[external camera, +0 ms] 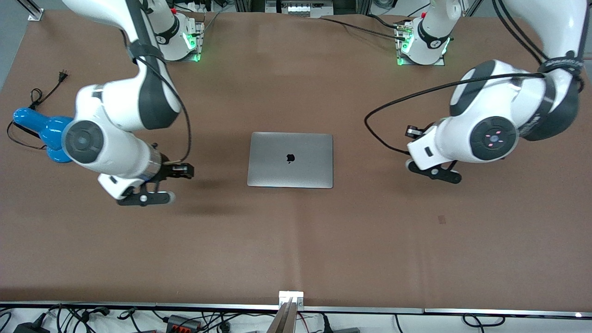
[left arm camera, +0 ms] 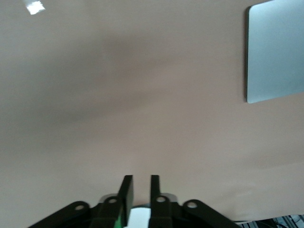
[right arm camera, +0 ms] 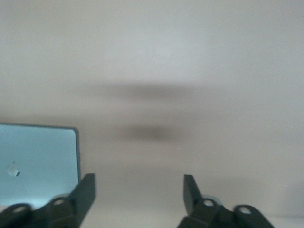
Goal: Close laptop with both arms from behind
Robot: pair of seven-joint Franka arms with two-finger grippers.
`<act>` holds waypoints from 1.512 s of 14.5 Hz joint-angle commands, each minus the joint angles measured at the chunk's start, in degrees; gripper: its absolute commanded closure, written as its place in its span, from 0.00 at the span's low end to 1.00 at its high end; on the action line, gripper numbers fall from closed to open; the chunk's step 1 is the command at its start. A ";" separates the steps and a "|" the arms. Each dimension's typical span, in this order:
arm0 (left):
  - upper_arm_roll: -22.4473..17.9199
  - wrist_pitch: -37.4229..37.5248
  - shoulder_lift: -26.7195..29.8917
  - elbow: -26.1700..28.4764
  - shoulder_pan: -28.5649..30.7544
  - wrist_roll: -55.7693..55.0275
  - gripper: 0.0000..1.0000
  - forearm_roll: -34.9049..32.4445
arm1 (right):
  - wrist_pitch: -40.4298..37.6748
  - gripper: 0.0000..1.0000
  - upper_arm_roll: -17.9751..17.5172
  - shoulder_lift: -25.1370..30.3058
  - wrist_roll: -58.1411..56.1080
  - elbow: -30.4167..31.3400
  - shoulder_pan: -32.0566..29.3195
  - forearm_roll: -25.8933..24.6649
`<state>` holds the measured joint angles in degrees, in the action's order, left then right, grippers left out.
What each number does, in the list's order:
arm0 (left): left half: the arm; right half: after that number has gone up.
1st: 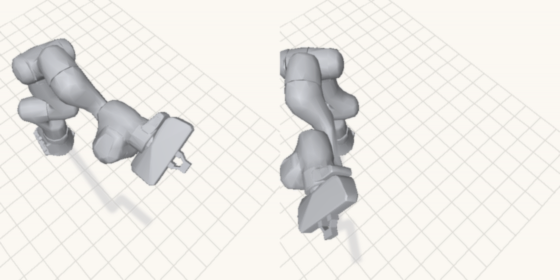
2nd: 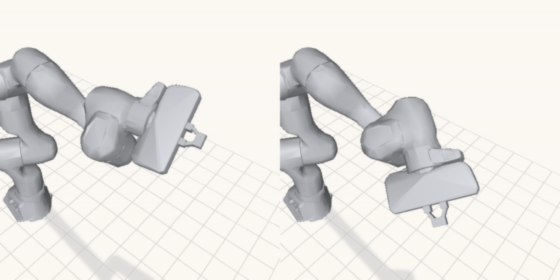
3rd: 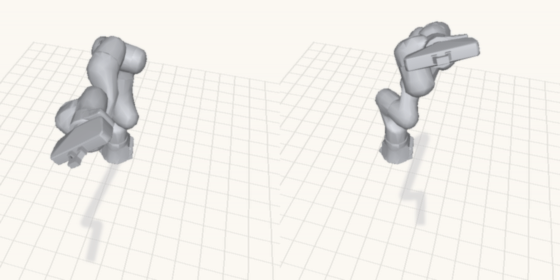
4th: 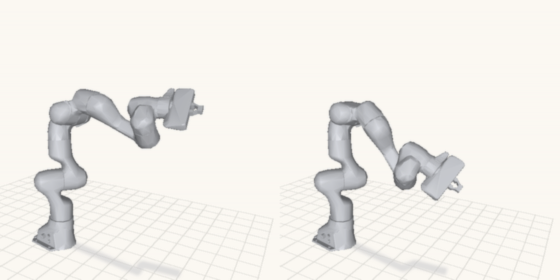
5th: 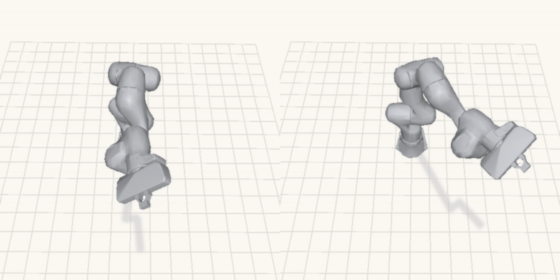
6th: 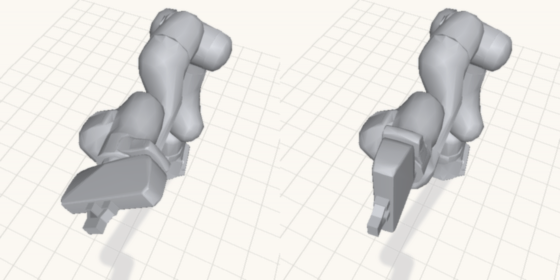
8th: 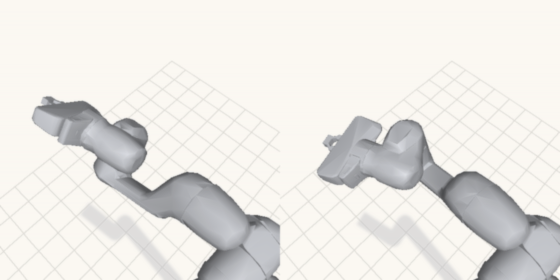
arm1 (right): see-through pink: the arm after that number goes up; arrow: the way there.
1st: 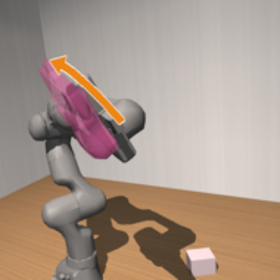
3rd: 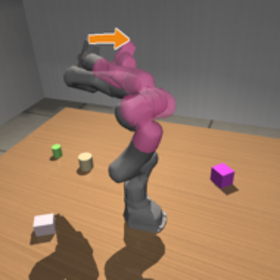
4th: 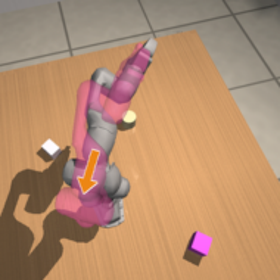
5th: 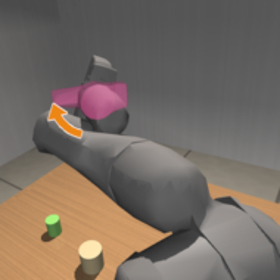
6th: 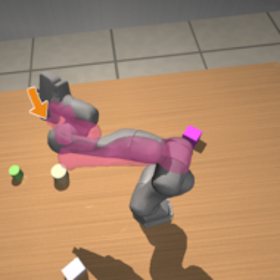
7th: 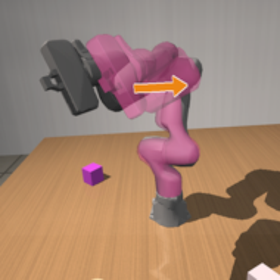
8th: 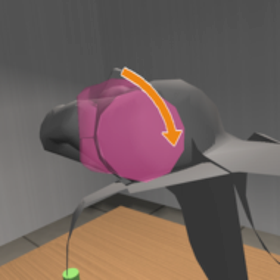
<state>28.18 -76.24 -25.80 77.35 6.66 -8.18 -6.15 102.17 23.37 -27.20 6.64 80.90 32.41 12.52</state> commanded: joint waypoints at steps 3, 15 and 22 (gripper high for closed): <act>0.65 2.49 2.94 -2.38 3.10 0.89 0.00 -0.53 | -2.58 0.00 5.62 6.18 -0.48 0.67 0.28 -2.15; -26.59 -19.92 29.84 21.78 -9.72 0.98 0.00 6.50 | -2.94 0.00 -8.73 13.04 -0.66 -0.39 -19.08 -8.30; -27.65 -13.78 29.41 20.82 -8.68 7.83 0.00 6.41 | -3.64 0.00 -21.62 15.85 -6.99 0.57 -33.47 -11.46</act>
<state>0.98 -92.68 2.85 97.81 -2.23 -2.03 1.20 99.29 3.88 -12.68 0.88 80.33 0.29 3.21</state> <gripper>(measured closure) 0.000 0.000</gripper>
